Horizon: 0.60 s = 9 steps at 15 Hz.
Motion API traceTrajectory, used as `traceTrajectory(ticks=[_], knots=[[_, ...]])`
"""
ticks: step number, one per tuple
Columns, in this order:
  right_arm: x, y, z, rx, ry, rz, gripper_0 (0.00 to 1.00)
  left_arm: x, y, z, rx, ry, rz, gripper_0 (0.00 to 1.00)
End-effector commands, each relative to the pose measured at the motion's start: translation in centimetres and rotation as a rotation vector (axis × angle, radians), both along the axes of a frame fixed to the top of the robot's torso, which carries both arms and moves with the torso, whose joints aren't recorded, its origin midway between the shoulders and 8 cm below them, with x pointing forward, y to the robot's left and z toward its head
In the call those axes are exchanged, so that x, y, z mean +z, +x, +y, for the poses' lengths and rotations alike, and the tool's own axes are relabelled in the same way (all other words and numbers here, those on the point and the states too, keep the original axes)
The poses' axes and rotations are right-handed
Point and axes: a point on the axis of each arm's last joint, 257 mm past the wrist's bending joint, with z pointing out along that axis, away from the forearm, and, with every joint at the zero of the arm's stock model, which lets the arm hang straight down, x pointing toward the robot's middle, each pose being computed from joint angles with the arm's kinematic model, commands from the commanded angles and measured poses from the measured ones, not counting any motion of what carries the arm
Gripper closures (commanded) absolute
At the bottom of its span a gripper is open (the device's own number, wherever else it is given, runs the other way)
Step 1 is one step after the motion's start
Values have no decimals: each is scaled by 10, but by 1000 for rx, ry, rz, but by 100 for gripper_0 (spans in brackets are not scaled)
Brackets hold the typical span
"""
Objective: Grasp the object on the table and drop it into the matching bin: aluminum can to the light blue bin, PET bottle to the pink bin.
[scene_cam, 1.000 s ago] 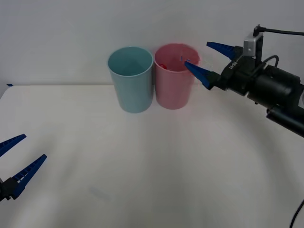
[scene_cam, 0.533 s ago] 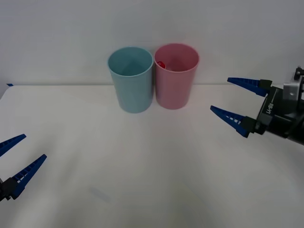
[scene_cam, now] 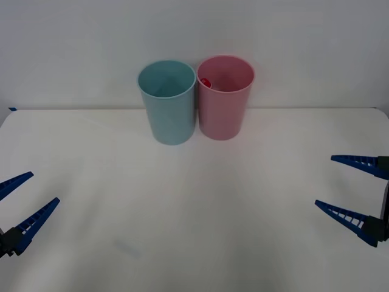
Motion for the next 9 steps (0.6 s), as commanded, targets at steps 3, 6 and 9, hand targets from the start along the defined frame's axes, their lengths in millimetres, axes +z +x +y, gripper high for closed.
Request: traceTrajectory(ticks=[3,6,9], knots=[[-30,-37,-30,-79,4,74,0,0,0,0,0,0,0,0],[-47,-50,-48,-150,43,113,0,0,0,0,0,0,0,0],[-59,-54,-55,-169,69,141,0,0,0,0,0,0,0,0]])
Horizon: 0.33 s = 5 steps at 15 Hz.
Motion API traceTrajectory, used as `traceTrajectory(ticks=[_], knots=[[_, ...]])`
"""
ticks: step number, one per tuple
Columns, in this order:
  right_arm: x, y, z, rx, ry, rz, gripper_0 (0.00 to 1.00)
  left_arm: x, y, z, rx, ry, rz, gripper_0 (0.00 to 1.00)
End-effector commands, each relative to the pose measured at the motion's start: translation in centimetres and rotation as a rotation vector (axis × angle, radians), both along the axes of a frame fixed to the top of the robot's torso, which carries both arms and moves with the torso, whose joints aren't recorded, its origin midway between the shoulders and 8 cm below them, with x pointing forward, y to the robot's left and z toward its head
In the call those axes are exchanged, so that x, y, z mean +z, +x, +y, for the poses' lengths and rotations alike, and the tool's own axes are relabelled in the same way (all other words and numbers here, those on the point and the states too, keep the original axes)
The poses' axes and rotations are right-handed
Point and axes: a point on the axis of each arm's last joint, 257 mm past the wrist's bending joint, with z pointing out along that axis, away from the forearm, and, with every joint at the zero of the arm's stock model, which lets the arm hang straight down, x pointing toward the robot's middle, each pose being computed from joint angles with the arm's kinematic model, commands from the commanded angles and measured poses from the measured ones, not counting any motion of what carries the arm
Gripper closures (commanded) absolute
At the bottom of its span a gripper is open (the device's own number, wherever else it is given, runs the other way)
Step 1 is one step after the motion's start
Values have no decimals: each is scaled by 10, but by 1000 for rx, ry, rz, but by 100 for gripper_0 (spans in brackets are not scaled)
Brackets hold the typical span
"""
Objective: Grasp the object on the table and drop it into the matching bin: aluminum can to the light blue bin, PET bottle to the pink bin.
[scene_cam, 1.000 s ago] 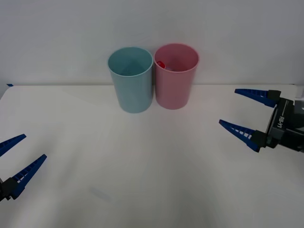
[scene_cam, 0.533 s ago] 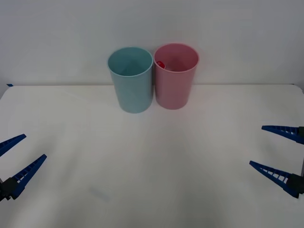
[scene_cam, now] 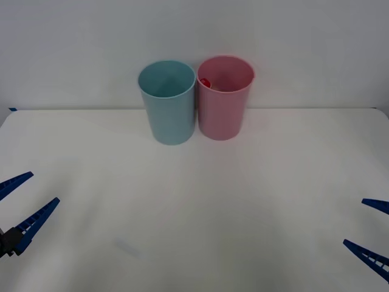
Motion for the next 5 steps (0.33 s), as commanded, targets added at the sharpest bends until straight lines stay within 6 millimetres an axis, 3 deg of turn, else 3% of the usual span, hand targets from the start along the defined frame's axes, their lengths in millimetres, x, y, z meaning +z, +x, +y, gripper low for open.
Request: traceTrajectory(ticks=[1,5], knots=[[-10,-4,-5,-13,11,21,0,0,0,0,0,0,0,0],[-10,-4,-5,-13,11,21,0,0,0,0,0,0,0,0]])
